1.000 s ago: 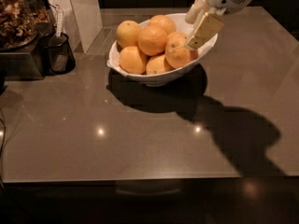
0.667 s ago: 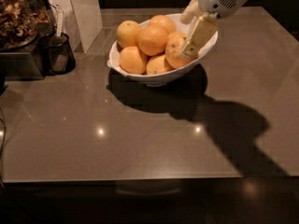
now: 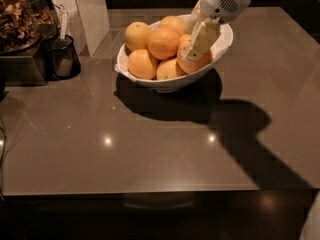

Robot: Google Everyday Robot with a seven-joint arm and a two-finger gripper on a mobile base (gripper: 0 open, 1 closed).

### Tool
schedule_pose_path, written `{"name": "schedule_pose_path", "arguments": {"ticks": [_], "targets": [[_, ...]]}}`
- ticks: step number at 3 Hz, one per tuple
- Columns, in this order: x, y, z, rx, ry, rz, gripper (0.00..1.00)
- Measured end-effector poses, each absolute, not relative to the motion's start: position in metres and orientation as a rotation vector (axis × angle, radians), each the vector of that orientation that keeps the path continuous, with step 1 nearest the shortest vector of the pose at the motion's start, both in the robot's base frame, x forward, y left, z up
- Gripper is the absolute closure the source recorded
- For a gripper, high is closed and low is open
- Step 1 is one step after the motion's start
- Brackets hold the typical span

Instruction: Pick orange from white bowl

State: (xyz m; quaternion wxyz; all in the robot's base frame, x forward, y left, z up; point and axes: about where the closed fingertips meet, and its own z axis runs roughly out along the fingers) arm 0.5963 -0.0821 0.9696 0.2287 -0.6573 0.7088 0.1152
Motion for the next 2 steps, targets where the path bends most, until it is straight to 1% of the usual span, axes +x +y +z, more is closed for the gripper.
{"name": "schedule_pose_path", "arguments": {"ticks": [1, 2], "targets": [[0.607, -0.088, 0.968, -1.777, 1.987, 0.295, 0.34], [0.616, -0.104, 0.966, -1.707, 2.078, 0.220, 0.31]]}}
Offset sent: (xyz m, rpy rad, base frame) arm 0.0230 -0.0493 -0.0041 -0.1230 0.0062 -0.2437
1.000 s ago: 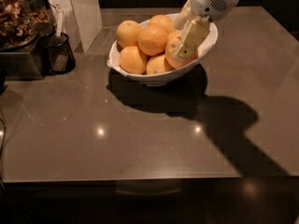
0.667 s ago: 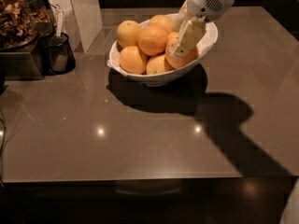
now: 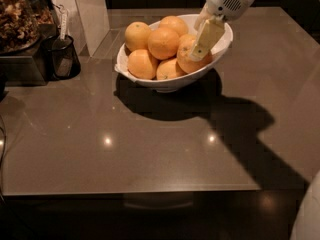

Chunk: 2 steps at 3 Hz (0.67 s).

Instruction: Pick orange from white bowl

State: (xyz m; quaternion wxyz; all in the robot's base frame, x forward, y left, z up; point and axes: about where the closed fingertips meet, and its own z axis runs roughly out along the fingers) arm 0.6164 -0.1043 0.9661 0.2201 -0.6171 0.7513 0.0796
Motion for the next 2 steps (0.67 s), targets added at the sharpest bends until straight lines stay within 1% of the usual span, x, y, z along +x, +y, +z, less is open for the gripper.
{"name": "schedule_pose_path", "arguments": {"ticks": [1, 2], "targets": [[0.619, -0.121, 0.960, -1.634, 2.177, 0.172, 0.31], [0.614, -0.115, 0.943, -1.642, 2.227, 0.220, 0.31]]}}
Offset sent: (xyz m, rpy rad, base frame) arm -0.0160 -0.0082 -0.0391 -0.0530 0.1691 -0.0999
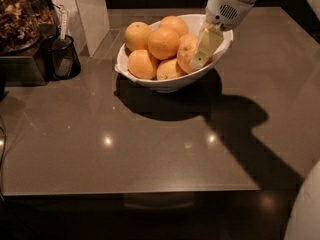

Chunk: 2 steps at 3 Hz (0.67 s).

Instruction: Pick orange from white bowl

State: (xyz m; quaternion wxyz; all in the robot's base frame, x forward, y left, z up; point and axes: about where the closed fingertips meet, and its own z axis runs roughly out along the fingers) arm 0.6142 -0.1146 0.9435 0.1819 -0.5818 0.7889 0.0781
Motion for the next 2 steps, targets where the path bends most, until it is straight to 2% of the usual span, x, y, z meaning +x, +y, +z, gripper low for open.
{"name": "schedule_pose_path", "arguments": {"ticks": [2], "targets": [[0.6114, -0.1006, 0.9356, -1.691, 2.223, 0.271, 0.25]]}}
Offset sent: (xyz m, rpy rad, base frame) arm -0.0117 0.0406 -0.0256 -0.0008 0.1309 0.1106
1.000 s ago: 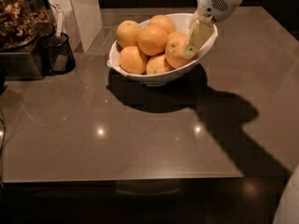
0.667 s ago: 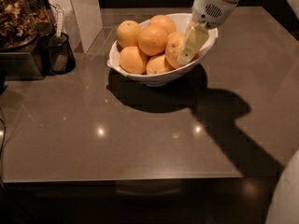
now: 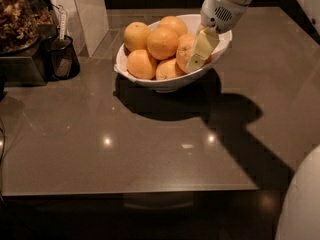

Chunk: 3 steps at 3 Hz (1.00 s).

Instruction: Pick orange from white bowl

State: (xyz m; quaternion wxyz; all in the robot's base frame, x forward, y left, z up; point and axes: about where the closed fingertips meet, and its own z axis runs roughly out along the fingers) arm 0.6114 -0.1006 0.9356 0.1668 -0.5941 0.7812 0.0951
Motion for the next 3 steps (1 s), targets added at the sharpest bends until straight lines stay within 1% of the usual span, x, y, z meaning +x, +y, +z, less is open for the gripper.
{"name": "schedule_pose_path", "arguments": {"ticks": [1, 3], "targets": [[0.6108, -0.0984, 0.9338, -1.702, 2.226, 0.279, 0.42], [0.6107, -0.0996, 0.9357, -1.707, 2.230, 0.284, 0.88]]}}
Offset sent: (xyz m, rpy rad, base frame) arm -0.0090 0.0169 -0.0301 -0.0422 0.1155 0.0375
